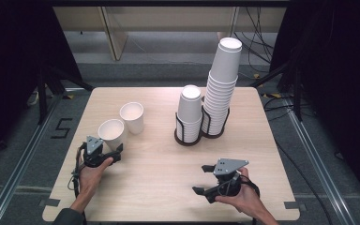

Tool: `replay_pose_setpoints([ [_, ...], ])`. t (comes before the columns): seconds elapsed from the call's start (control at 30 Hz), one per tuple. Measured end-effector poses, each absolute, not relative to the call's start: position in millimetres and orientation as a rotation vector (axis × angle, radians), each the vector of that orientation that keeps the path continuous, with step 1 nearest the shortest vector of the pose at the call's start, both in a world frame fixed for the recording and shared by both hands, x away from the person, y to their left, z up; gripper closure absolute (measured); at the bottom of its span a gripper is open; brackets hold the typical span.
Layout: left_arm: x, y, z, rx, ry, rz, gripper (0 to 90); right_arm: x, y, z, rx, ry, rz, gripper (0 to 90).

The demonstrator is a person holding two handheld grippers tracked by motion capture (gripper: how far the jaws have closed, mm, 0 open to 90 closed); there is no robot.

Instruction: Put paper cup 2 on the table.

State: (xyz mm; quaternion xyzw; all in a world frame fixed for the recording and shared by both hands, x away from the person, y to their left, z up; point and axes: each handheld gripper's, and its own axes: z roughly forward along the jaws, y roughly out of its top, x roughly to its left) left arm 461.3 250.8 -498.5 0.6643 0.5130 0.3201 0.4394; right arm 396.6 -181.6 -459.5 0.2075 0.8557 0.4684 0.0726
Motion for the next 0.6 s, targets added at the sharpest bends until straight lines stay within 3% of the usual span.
replay_pose_setpoints([
  [0.6,400.9,219.1,-483.5,1.613,1.188,0.669,14.5,394.2,-197.8,-466.0,0.764,2.531,1.384,17.6],
])
